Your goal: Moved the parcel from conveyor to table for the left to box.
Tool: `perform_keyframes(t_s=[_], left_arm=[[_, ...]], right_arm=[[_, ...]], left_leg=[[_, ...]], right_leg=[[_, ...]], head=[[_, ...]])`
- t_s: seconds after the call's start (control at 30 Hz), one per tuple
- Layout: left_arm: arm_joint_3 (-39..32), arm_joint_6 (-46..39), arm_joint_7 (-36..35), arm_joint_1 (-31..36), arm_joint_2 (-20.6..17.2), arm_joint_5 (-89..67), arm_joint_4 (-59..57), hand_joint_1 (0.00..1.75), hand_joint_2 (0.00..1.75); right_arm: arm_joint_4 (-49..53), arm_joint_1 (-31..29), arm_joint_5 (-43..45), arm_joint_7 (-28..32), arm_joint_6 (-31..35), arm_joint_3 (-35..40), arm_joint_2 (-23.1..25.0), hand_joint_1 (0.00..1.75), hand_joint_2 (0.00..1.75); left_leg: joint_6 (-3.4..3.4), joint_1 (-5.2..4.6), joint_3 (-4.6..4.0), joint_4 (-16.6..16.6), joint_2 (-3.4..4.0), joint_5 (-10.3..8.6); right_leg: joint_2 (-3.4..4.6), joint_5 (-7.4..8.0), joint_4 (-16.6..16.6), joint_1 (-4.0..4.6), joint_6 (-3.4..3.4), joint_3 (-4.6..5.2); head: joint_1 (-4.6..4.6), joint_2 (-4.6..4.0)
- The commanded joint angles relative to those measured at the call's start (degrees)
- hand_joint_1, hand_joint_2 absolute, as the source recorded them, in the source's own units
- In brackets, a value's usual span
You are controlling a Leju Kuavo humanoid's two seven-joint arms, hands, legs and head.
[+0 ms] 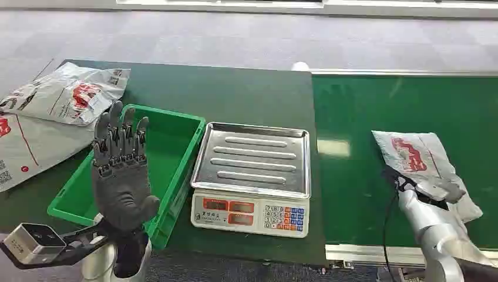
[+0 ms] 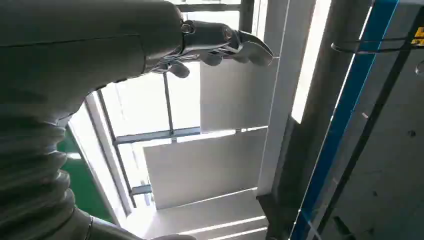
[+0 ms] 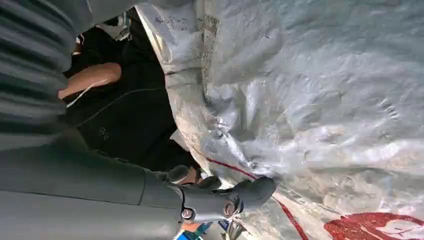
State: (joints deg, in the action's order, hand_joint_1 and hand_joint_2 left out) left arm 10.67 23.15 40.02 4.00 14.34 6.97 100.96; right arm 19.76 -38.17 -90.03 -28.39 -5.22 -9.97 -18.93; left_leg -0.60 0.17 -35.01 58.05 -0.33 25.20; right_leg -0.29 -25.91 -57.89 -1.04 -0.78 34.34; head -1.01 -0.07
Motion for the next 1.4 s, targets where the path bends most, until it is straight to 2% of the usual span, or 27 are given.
perform_keyframes(t_s=[0.03, 0.13, 0.27, 0.3, 0.37, 0.47, 0.5, 0.53, 0.63, 0.8, 1.0, 1.07, 1.13, 1.17, 1.2, 1.23, 1.3, 1.37, 1.4], left_arm=[[-1.7, 0.3, -0.2, 1.9, 0.4, -0.1, -2.8, 0.00, 1.75], [-1.5, -0.1, 0.0, 2.4, 0.1, -0.2, -3.5, 0.00, 1.75], [-1.4, -0.4, 0.0, 3.2, 0.0, -0.1, -4.3, 0.00, 1.75], [-1.3, -0.2, 0.0, 3.4, -0.1, -0.1, -4.6, 0.00, 1.75], [-1.2, -0.1, 0.0, 3.8, -0.1, -0.2, -4.9, 0.00, 1.75], [-1.1, -0.2, 0.0, 4.2, 0.0, -0.3, -5.1, 0.00, 1.75], [-1.2, -1.1, 0.0, 3.7, 0.0, -0.7, -3.7, 0.00, 1.75], [-0.8, -1.2, 0.0, 2.8, -0.4, -0.6, -2.7, 0.00, 1.75], [-0.7, -1.3, 0.0, 1.8, -0.7, -0.4, -1.9, 0.00, 1.75], [-1.2, -1.3, 0.0, 1.2, -0.9, -0.4, -1.1, 0.00, 1.75], [-1.2, -1.4, 0.0, 0.9, -1.1, -0.3, -0.1, 0.00, 1.75], [-1.4, -1.7, 0.0, 0.0, -1.2, -0.3, 1.2, 0.00, 1.75], [-2.1, -2.1, -0.1, -1.4, -1.4, 0.2, 3.5, 0.00, 1.75], [-2.4, -2.0, -0.4, -1.8, -1.6, 0.6, 4.4, 0.00, 1.75], [-2.7, -1.6, -1.0, -2.0, -1.5, 1.3, 4.9, 0.00, 1.75], [-2.8, -0.7, -1.5, -1.4, -1.3, 1.9, 4.3, 0.00, 1.75], [-2.8, -0.7, -1.6, -0.9, -1.1, 2.0, 3.7, 0.00, 1.75], [-2.7, -0.8, -1.6, -0.6, -1.0, 1.9, 3.2, 0.00, 1.75], [-2.7, -0.8, -1.5, -0.6, -1.0, 1.8, 3.1, 0.00, 1.75]], right_arm=[[-0.7, -1.1, 0.1, 0.0, -0.5, -3.3, 0.6, 0.00, 1.75], [-1.1, -1.0, 0.0, -1.1, -2.3, -4.5, -0.2, 0.00, 1.75], [-1.0, 0.2, 0.0, 2.1, -3.4, -6.1, 0.3, 0.00, 1.75], [-0.8, 0.9, 0.7, 5.0, -3.8, -7.1, 0.9, 0.00, 1.75], [-0.2, 2.2, 0.4, 7.1, -4.0, -7.2, 1.6, 0.00, 1.75], [2.1, 4.7, 0.4, 15.2, -5.0, -7.7, 3.3, 0.00, 1.75], [6.3, 7.4, 0.4, 22.4, -3.2, -5.6, 4.6, 1.75, 1.75], [11.2, 10.2, 0.3, 21.7, -4.9, -5.5, 6.6, 1.75, 1.75], [17.5, 13.7, 0.8, 21.8, -7.5, -4.9, 8.1, 1.75, 1.75], [18.8, 15.2, 2.3, 25.8, -7.8, -2.8, 7.8, 1.75, 1.75], [21.2, 15.6, 3.2, 26.6, -6.6, -0.9, 7.4, 1.75, 1.75], [21.8, 12.9, 0.0, 20.7, -1.0, 0.3, 7.4, 1.75, 1.75], [26.5, 8.3, 0.0, 4.5, 11.9, 11.2, 4.0, 1.75, 1.75], [30.7, 7.0, 0.0, 2.5, 10.9, 12.6, 3.8, 1.75, 1.75], [39.3, 7.6, 0.0, -3.7, 16.1, 16.5, 1.2, 1.75, 1.75], [50.0, 8.4, 0.0, -8.4, 13.2, 20.5, -2.0, 1.75, 1.75], [56.2, 9.4, 0.0, -8.2, 8.0, 19.9, -2.2, 1.75, 1.75], [58.0, 10.9, 0.0, -8.4, 7.5, 19.5, -2.4, 1.75, 1.75], [57.3, 11.3, 0.0, -8.6, 8.6, 19.5, -2.5, 1.75, 1.75]], left_leg=[[-0.01, 0.02, 0.10, 0.0, 0.03, 0.02], [-0.01, 0.03, 0.20, -0.1, 0.03, 0.02], [-0.01, 0.02, 0.11, 0.0, -0.08, 0.00], [-0.01, 0.05, 0.20, -0.1, -0.11, -0.01], [-0.02, 0.07, 0.23, -0.1, 0.00, 0.01], [-0.02, 0.06, 0.13, -0.1, -0.02, 0.00], [-0.03, 0.09, 0.22, -0.1, -0.01, 0.00], [-0.03, 0.09, 0.28, -0.2, 0.02, 0.01], [-0.05, 0.13, 0.32, -0.2, 0.21, 0.05], [-0.05, 0.12, 0.34, -0.2, 0.10, 0.03], [-0.03, 0.09, 0.38, -0.2, 0.19, 0.06], [-0.03, 0.10, 0.43, -0.2, 0.21, 0.05], [-0.01, 0.03, 0.30, 0.0, 0.32, 0.09], [-0.02, 0.05, 0.42, -0.2, 0.46, 0.10], [0.00, -0.05, 0.25, 0.0, 0.61, 0.14], [0.01, -0.11, 0.13, 0.1, 0.95, 0.21], [0.07, -0.22, -0.21, 0.1, 0.37, 0.01], [0.05, -0.21, -0.10, 0.1, 0.36, 0.03], [0.11, -0.15, -0.08, 0.0, 0.08, -0.07]], right_leg=[[0.02, 0.00, 0.1, 0.03, 0.05, -0.11], [0.02, 0.01, 0.2, 0.05, 0.08, -0.22], [-0.08, -0.02, 0.1, 0.02, 0.06, -0.15], [-0.12, 0.00, 0.2, 0.06, 0.08, -0.28], [-0.01, 0.01, 0.2, 0.08, 0.09, -0.27], [-0.03, 0.01, 0.1, 0.07, 0.06, -0.17], [-0.02, 0.02, 0.2, 0.10, 0.09, -0.27], [0.01, 0.02, 0.2, 0.11, 0.10, -0.33], [0.19, 0.05, 0.3, 0.16, 0.12, -0.34], [0.14, 0.01, 0.2, 0.18, 0.11, -0.33], [0.25, 0.02, 0.2, 0.18, 0.10, -0.38], [0.26, 0.03, 0.2, 0.18, 0.11, -0.42], [0.33, 0.01, 0.0, 0.10, 0.06, -0.24], [0.46, 0.06, 0.2, 0.13, 0.11, -0.34], [0.60, 0.04, 0.0, 0.02, 0.07, -0.10], [0.93, 0.06, -0.2, -0.06, 0.08, 0.12], [0.35, 0.04, -0.3, -0.21, -0.04, 0.28], [0.35, 0.01, -0.2, -0.20, 0.01, 0.22], [0.05, 0.01, 0.0, -0.15, -0.01, 0.08]], head=[[0.00, 0.00], [0.00, 0.00], [0.00, 0.00], [0.00, 0.00], [0.02, 0.00], [0.00, 0.00], [0.00, 0.00], [0.02, 0.00], [0.02, 0.00], [0.02, 0.00], [0.00, 0.00], [0.00, 0.00], [0.00, 0.00], [0.02, 0.00], [0.00, 0.00], [0.00, 0.00], [0.02, 0.00], [0.00, 0.00], [0.00, 0.00]])
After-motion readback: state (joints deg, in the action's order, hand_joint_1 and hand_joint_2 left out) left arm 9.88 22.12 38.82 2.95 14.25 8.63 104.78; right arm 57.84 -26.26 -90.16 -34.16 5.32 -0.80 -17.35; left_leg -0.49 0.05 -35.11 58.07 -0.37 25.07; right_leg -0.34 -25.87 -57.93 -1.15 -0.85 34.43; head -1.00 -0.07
